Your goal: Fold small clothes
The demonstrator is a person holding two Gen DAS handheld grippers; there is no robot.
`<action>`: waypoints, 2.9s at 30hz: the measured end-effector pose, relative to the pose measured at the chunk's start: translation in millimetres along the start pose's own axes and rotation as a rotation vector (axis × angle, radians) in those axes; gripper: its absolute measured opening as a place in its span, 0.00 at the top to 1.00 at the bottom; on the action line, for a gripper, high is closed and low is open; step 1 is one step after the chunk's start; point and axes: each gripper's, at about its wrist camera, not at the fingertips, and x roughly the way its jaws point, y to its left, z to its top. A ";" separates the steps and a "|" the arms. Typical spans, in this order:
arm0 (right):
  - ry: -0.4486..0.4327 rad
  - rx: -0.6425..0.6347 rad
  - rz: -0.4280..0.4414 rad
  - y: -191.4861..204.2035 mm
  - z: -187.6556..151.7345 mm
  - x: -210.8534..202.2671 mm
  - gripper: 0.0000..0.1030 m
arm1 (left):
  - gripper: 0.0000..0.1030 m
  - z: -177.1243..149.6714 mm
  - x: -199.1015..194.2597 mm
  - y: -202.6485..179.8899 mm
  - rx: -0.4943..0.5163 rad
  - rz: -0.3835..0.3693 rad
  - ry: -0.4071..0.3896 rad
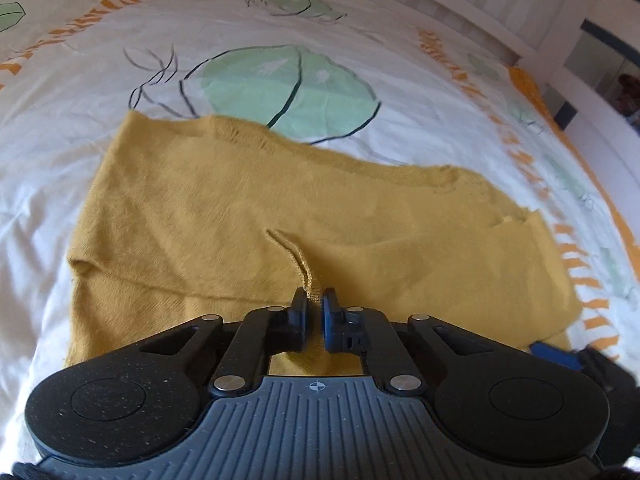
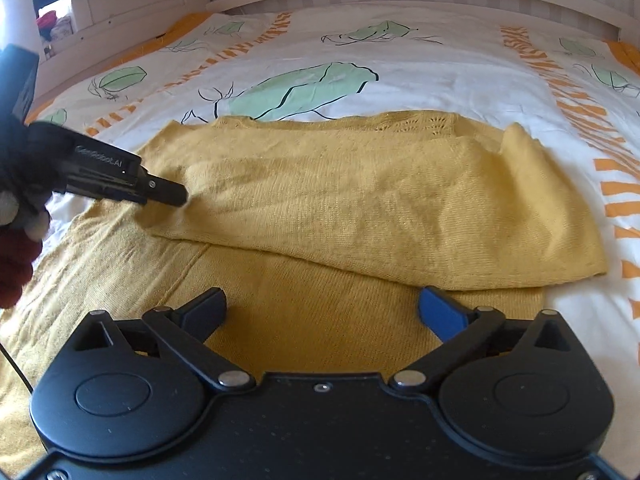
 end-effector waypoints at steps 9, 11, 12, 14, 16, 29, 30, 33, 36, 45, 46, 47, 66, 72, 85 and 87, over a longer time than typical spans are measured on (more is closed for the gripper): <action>-0.053 0.027 0.022 0.5 2.1 -12.2 0.00 | 0.94 86.6 -57.1 -85.9 0.136 -0.175 -0.156; -0.080 0.038 0.048 1.7 3.0 -19.0 0.00 | 0.94 109.1 -67.4 -111.9 0.166 -0.213 -0.174; -0.097 0.045 0.065 2.0 3.7 -22.5 0.00 | 0.94 119.5 -72.5 -126.3 0.180 -0.241 -0.179; -0.133 0.059 0.092 1.5 6.4 -27.7 0.00 | 0.94 134.9 -83.8 -153.0 0.215 -0.273 -0.195; -0.165 0.068 0.099 0.5 12.6 -29.5 0.00 | 0.94 143.1 -97.0 -179.5 0.267 -0.301 -0.225; -0.147 0.169 -0.078 -41.9 60.2 43.7 0.01 | 0.99 133.6 -120.5 -226.0 0.404 -0.365 -0.284; -0.122 0.208 -0.110 -50.4 59.1 49.7 0.02 | 0.99 133.6 -118.8 -220.6 0.395 -0.358 -0.277; -0.149 0.248 -0.108 -57.5 56.2 44.6 0.02 | 0.99 133.9 -114.7 -201.0 0.366 -0.339 -0.241; -0.161 0.214 -0.078 -48.1 53.7 27.7 0.01 | 0.98 131.4 -101.8 -181.6 0.359 -0.293 -0.205; -0.189 0.257 -0.003 -51.4 44.5 -15.4 0.00 | 0.97 93.1 -46.0 -132.3 0.361 -0.124 -0.087; -0.200 0.288 0.007 -55.3 43.8 -21.8 0.00 | 0.96 88.4 -42.0 -127.7 0.362 -0.117 -0.076; -0.215 0.319 0.019 -59.5 42.0 -28.9 0.00 | 0.94 83.0 -36.8 -122.7 0.361 -0.112 -0.061; -0.229 0.889 0.038 -186.6 -3.7 -47.3 0.21 | 0.91 30.4 2.2 -94.5 0.335 -0.098 0.058; -0.206 0.838 0.045 -187.7 2.7 -28.2 0.37 | 0.91 24.9 4.6 -94.8 0.332 -0.099 0.068; -0.419 0.711 -0.065 -187.6 37.4 -95.7 0.90 | 0.81 24.0 29.1 -118.0 0.346 -0.132 0.084; -0.440 0.697 -0.115 -197.0 44.0 -110.1 0.90 | 0.75 24.1 35.2 -129.3 0.357 -0.147 0.073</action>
